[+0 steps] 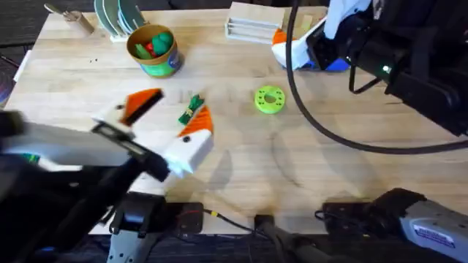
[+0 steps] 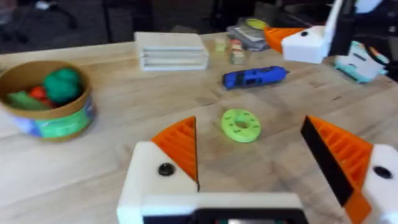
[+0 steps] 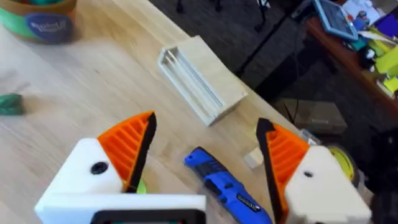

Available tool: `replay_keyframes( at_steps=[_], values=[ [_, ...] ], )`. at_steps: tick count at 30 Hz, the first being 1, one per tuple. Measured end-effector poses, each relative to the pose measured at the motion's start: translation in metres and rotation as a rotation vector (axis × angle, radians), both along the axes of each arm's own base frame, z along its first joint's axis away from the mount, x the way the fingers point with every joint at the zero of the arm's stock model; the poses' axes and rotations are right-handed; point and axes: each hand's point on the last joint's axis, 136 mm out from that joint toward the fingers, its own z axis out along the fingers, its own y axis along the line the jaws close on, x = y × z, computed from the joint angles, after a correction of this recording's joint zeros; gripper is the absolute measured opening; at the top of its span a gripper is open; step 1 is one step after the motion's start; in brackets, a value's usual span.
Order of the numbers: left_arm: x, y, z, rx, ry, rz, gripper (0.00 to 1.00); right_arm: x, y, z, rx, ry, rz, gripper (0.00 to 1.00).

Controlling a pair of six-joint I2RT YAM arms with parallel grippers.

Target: Pick up the gripper from the table and insert it into the empty holder that is missing its gripper. Then pick up a screw, insert it into the mounting hole, and use the screwdriver to tighten it. Finally, clean up the table by picking up the vegetable and placing it into the bucket.

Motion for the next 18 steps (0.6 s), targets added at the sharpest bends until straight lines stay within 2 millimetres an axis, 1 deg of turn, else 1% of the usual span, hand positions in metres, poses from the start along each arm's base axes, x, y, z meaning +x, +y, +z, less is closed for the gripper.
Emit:
replay_keyframes(
  at_steps=[1,5,9,11,13,14,18],
  values=[
    [-0.003,0.010,0.008,0.017,0.030,0.056,0.993,0.000,0.002,0.002,0.007,-0.006,0.009,0.992],
    [-0.011,0.039,0.026,0.092,0.158,0.218,0.992,-0.001,0.007,0.004,0.025,-0.009,0.035,0.992],
    [-0.015,0.059,0.033,0.182,0.334,0.313,0.992,-0.003,0.010,0.005,0.033,-0.006,0.051,0.992],
    [-0.008,0.067,0.038,0.233,0.399,0.349,0.993,-0.003,0.010,0.004,0.034,-0.006,0.053,0.992],
    [0.006,0.071,0.041,0.270,0.432,0.368,0.992,-0.003,0.010,0.004,0.034,-0.005,0.055,0.992],
    [0.013,0.072,0.040,0.286,0.451,0.373,0.993,-0.003,0.010,0.004,0.035,-0.005,0.056,0.992],
    [0.034,0.073,0.019,0.348,0.566,0.373,0.993,-0.003,0.011,0.004,0.035,-0.004,0.057,0.992]
  ],
)
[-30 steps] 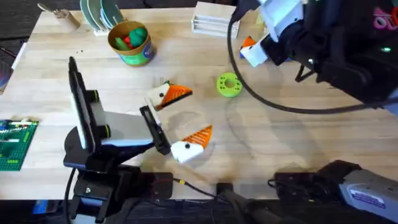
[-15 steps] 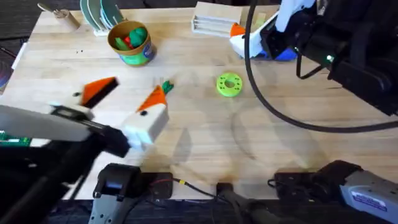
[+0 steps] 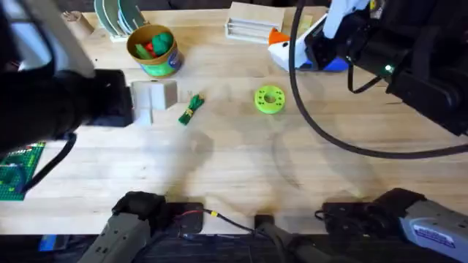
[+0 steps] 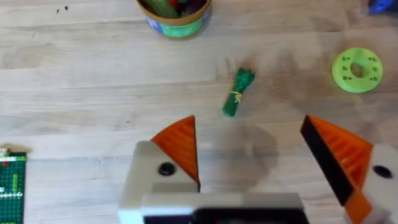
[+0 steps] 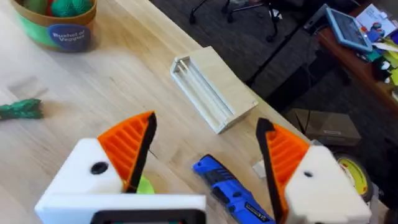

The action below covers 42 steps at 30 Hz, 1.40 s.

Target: Pick up the gripper from the table and insert it into the empty holder that is missing its gripper. Then pick up a screw, insert it into the mounting hole, and use the screwdriver to tighten it. Finally, clean up the table by picking up the vegetable and placing it into the bucket.

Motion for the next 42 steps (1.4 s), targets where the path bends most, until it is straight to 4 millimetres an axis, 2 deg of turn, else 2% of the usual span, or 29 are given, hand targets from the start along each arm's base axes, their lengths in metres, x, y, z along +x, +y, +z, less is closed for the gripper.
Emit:
replay_keyframes(
  at_steps=[10,13,16,21,24,33,38,42],
  values=[
    [0.036,-0.003,-0.051,0.042,0.247,-0.003,0.993,0.000,0.000,0.000,0.000,0.000,0.001,0.992],
    [0.048,-0.011,-0.070,0.039,0.306,-0.058,0.994,0.000,0.000,0.000,0.000,0.000,0.001,0.992],
    [0.058,-0.019,-0.099,0.034,0.360,-0.119,0.995,0.000,0.000,0.000,0.000,0.001,0.001,0.992],
    [0.062,-0.024,-0.151,0.054,0.441,-0.196,0.994,-0.003,-0.001,-0.009,-0.016,0.033,0.001,0.992],
    [0.063,-0.025,-0.172,0.063,0.464,-0.222,0.995,-0.006,-0.003,-0.017,-0.032,0.065,0.001,0.992],
    [0.087,-0.028,-0.202,0.073,0.463,-0.246,0.995,-0.007,-0.003,-0.020,-0.039,0.079,0.001,0.992],
    [0.087,-0.028,-0.221,0.075,0.520,-0.249,0.995,-0.007,-0.004,-0.020,-0.039,0.079,0.001,0.992],
    [0.085,-0.028,-0.229,0.074,0.549,-0.250,0.995,-0.007,-0.004,-0.020,-0.039,0.079,0.001,0.992]
  ],
)
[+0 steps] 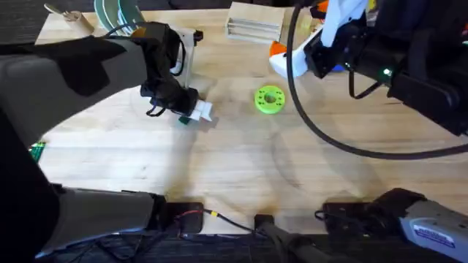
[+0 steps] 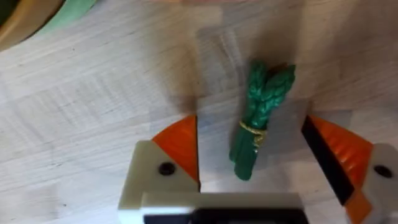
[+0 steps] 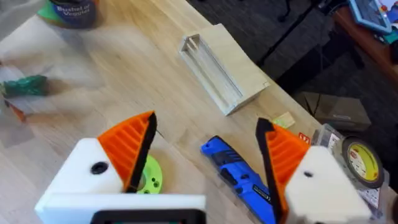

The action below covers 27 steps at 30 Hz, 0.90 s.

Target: Pick up the gripper from the table and insert it into the empty holder that is missing its gripper. Then pick up a screw, insert it into the mounting hole, and use the screwdriver to tighten it. Finally, clean up the table by picking up the vegetable and placing it into the bucket.

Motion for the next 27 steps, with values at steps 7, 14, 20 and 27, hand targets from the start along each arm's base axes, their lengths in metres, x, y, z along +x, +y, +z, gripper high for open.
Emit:
replay_keyframes(
  at_steps=[7,14,20,27],
  values=[
    [0.001,0.000,-0.001,-0.001,-0.002,0.000,0.958,0.000,0.000,0.000,0.000,0.000,0.000,0.992],
    [0.003,-0.004,0.000,-0.018,-0.011,-0.009,0.455,0.000,0.000,0.000,0.000,0.000,0.000,0.992],
    [0.003,-0.005,0.000,-0.025,-0.009,-0.015,0.018,0.000,0.000,0.000,0.000,0.000,0.000,0.992],
    [-0.006,-0.004,0.020,-0.023,0.000,-0.015,0.018,0.000,0.000,0.000,0.000,0.000,0.000,0.992]
  ],
)
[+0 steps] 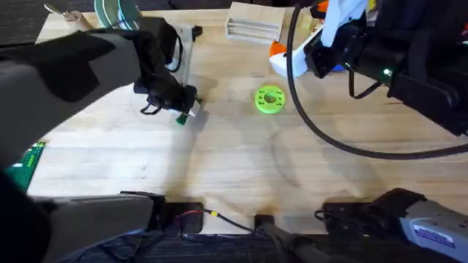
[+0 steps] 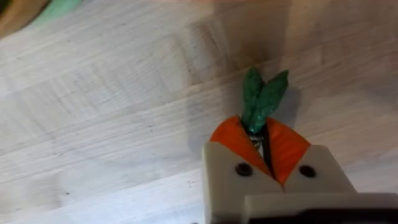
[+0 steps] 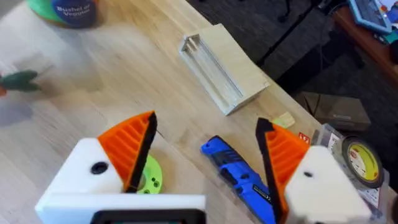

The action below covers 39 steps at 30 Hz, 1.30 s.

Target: Pick up the gripper from the table and insert it into the empty holder that is missing its gripper. Then pick up a screw, insert it into the mounting hole, and use the screwdriver to tighten it. Finally, clean up the table by picking up the vegetable and placing it into the bucket.

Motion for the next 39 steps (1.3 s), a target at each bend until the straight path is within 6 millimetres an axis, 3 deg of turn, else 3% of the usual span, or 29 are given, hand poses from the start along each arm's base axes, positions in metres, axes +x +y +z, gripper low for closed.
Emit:
replay_keyframes(
  at_steps=[2,10,14,19,26,30,37,39],
  values=[
    [0.011,0.000,0.019,-0.001,-0.060,0.001,0.018,0.000,0.000,0.000,0.000,0.000,0.000,0.992],
    [0.078,0.002,0.131,-0.001,-0.490,0.026,0.017,0.000,0.000,0.000,0.000,0.000,0.000,0.992],
    [0.101,0.013,0.156,0.049,-0.631,0.080,0.017,0.000,0.000,0.000,0.000,0.001,0.000,0.992],
    [0.122,0.041,0.156,0.056,-0.675,0.266,0.017,0.000,0.000,0.000,0.000,0.001,0.000,0.992],
    [0.132,0.080,0.113,0.044,-0.579,0.540,0.017,0.000,0.000,0.000,0.000,0.000,0.000,0.992],
    [0.135,0.088,0.100,0.029,-0.555,0.614,0.017,0.000,0.000,0.000,0.000,0.000,0.000,0.992],
    [0.139,0.089,0.103,0.011,-0.573,0.649,0.019,0.002,0.001,-0.007,-0.009,0.018,0.000,0.992],
    [0.140,0.089,0.104,0.006,-0.581,0.655,0.093,0.004,0.002,-0.013,-0.016,0.032,0.000,0.992]
  ],
)
